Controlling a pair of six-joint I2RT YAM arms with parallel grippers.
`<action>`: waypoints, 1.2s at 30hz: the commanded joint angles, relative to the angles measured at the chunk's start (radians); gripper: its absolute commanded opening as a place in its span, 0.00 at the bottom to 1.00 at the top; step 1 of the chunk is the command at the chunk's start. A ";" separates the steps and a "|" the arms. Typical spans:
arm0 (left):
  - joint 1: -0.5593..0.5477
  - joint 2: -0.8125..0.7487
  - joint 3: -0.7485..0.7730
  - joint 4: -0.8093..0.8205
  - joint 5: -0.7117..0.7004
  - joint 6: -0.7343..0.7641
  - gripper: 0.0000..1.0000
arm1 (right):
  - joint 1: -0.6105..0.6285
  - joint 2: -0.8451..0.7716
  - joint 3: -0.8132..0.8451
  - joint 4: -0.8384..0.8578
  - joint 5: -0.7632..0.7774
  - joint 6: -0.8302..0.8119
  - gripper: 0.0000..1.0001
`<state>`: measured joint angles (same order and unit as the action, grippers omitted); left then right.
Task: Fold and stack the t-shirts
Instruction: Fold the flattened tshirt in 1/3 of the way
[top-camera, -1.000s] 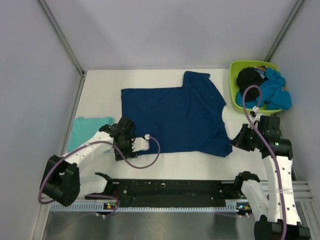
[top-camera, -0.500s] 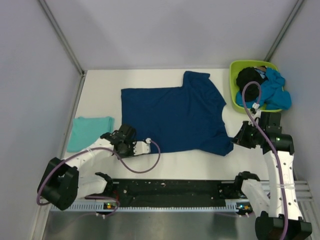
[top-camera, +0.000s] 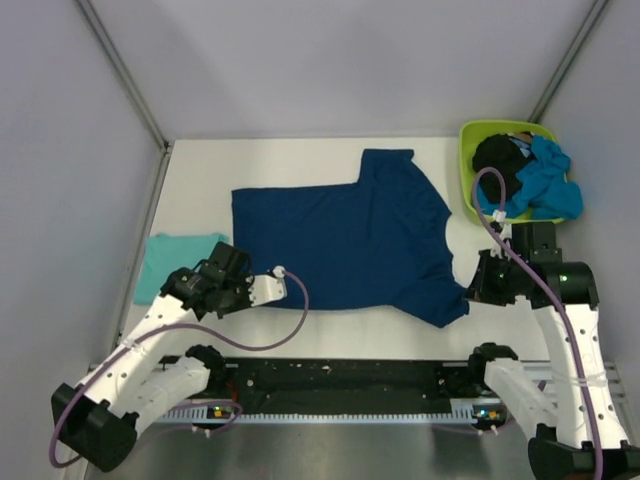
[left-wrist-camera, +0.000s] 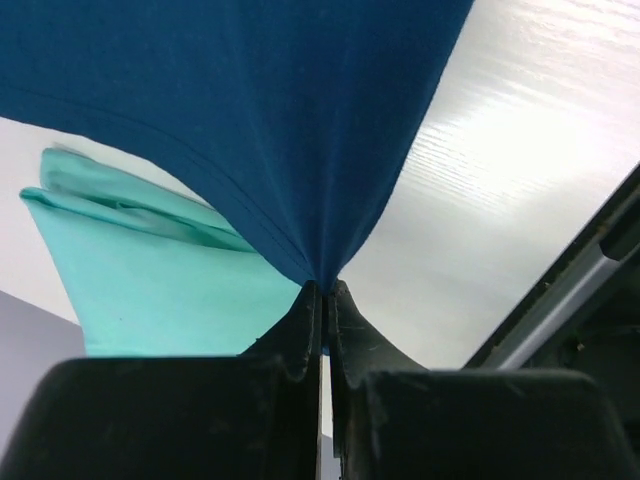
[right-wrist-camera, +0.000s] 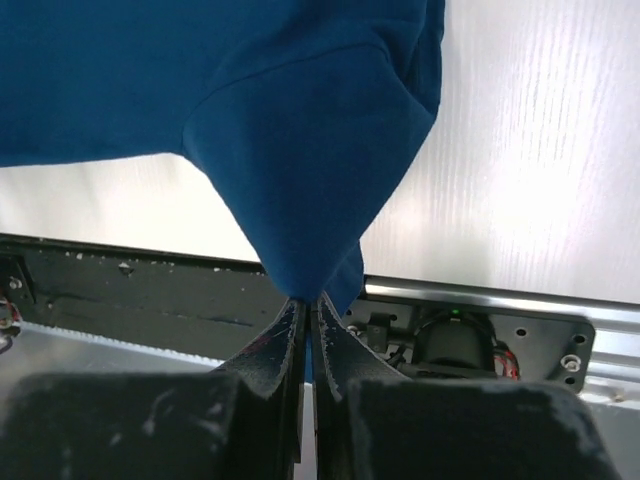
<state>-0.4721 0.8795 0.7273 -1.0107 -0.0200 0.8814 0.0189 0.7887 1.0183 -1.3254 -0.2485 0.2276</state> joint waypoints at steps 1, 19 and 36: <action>0.003 0.010 0.029 -0.080 -0.018 -0.039 0.00 | 0.035 0.047 0.040 -0.066 0.066 -0.028 0.00; 0.125 0.525 0.234 0.375 -0.219 -0.160 0.00 | 0.036 0.791 0.380 0.573 0.086 -0.131 0.00; 0.211 0.783 0.405 0.412 -0.265 -0.243 0.00 | 0.035 1.073 0.586 0.640 0.063 -0.264 0.00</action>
<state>-0.2737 1.6520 1.0718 -0.6270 -0.2638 0.6773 0.0456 1.8404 1.5314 -0.7334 -0.1921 -0.0097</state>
